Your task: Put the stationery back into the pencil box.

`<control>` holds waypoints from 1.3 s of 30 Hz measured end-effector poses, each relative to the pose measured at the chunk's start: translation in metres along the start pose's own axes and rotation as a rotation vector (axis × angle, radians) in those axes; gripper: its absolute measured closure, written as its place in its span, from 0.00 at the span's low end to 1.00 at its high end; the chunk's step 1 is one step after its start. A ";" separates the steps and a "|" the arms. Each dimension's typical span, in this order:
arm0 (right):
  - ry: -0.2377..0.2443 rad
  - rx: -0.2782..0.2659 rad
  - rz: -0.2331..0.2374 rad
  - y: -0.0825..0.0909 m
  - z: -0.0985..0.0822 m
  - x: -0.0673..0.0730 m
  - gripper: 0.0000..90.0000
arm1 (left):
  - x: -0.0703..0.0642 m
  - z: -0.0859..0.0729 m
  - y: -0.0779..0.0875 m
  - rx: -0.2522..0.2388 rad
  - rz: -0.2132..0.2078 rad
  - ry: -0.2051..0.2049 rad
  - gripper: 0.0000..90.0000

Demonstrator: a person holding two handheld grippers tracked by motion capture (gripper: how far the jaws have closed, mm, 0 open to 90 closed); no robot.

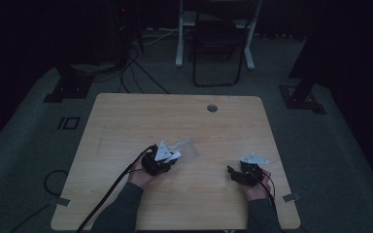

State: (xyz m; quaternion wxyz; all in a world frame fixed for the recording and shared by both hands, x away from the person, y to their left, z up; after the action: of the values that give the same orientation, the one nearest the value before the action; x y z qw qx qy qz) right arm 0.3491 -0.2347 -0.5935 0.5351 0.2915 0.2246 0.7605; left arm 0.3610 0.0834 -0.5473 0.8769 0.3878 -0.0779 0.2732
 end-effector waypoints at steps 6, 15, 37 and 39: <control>0.001 0.000 0.000 0.000 0.000 0.000 0.41 | 0.001 -0.001 -0.003 -0.007 -0.004 0.021 0.78; 0.000 0.000 0.000 0.000 0.000 0.000 0.41 | 0.003 -0.002 -0.007 -0.012 0.001 0.040 0.78; 0.001 0.001 0.001 0.000 0.000 0.000 0.41 | 0.000 -0.005 -0.016 0.017 0.024 0.011 0.78; 0.002 0.002 0.001 0.000 0.000 0.000 0.41 | 0.000 -0.006 -0.017 0.023 0.029 0.003 0.78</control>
State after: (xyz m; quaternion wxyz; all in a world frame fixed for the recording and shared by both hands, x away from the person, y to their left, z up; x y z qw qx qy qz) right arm 0.3496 -0.2344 -0.5934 0.5341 0.2913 0.2255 0.7609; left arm 0.3696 0.0784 -0.5616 0.8683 0.3965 -0.0792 0.2874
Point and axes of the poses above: each handheld gripper's, and its own axes: y roughly backward along the jaws, z roughly out of its top, x roughly to its left, the point moved 4 cm from there along -y, roughly forward along the jaws, and after that the axes turned 15 degrees about -y, right-handed, at the moved point
